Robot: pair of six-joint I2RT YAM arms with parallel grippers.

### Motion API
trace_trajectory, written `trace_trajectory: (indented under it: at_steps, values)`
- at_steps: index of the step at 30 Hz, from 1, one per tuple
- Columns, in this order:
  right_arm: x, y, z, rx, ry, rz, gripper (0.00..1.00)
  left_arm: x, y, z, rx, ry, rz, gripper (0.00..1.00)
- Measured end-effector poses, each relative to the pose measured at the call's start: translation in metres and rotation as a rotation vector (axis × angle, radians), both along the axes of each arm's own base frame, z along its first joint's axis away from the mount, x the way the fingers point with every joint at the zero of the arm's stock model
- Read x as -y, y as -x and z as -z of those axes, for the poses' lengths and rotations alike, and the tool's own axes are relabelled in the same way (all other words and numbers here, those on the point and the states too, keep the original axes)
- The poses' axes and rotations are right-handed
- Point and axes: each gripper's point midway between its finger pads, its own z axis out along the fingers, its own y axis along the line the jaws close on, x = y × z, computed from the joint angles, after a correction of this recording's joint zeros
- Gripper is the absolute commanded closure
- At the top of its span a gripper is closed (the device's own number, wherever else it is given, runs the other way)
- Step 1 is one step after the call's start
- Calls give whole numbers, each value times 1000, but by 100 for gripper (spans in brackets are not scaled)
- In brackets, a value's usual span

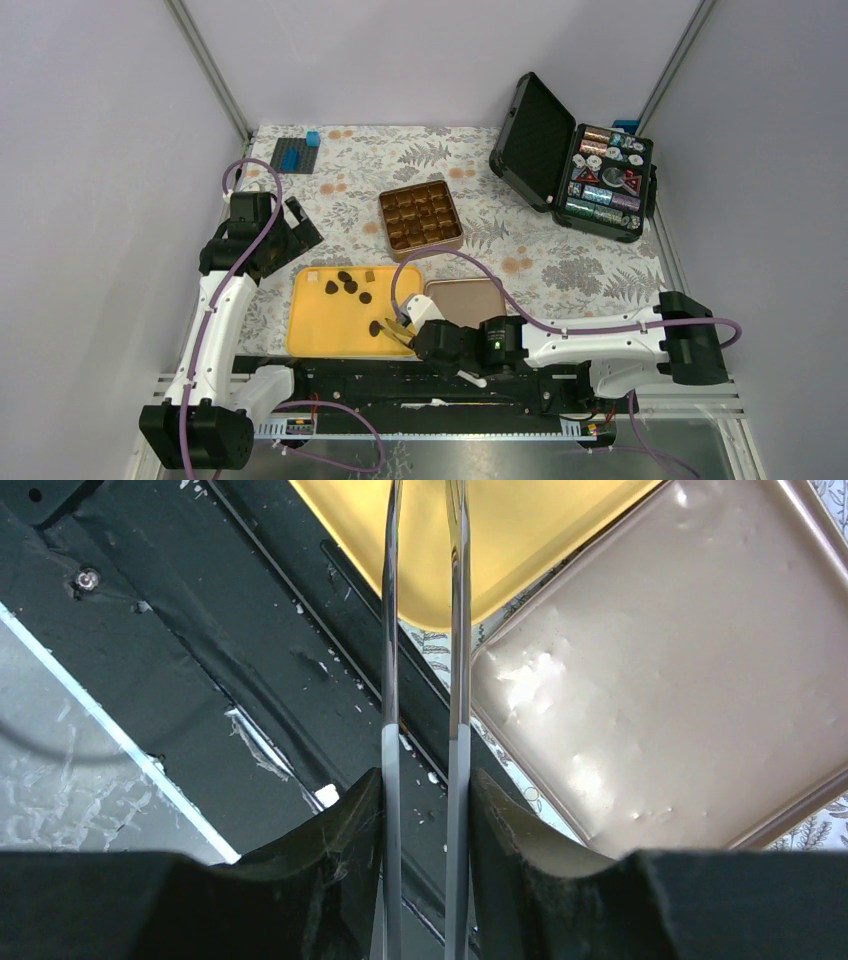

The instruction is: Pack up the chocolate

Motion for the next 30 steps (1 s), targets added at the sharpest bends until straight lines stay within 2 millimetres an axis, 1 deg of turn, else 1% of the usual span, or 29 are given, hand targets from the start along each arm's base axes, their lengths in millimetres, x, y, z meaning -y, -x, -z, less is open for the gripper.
trace_trajectory:
  at_steps: [5,11,21,30]
  values:
    - [-2,6,4,-2,12,-16,57,0,0,0,1,0,0,1]
    - [-7,6,13,5,41,-6,54,0,0,0,1,0,1,1]
    - [-17,5,8,11,21,1,51,0,-1,0,3,0,1,1]
    - [-24,4,16,16,39,1,48,0,-1,-1,4,-1,4,1]
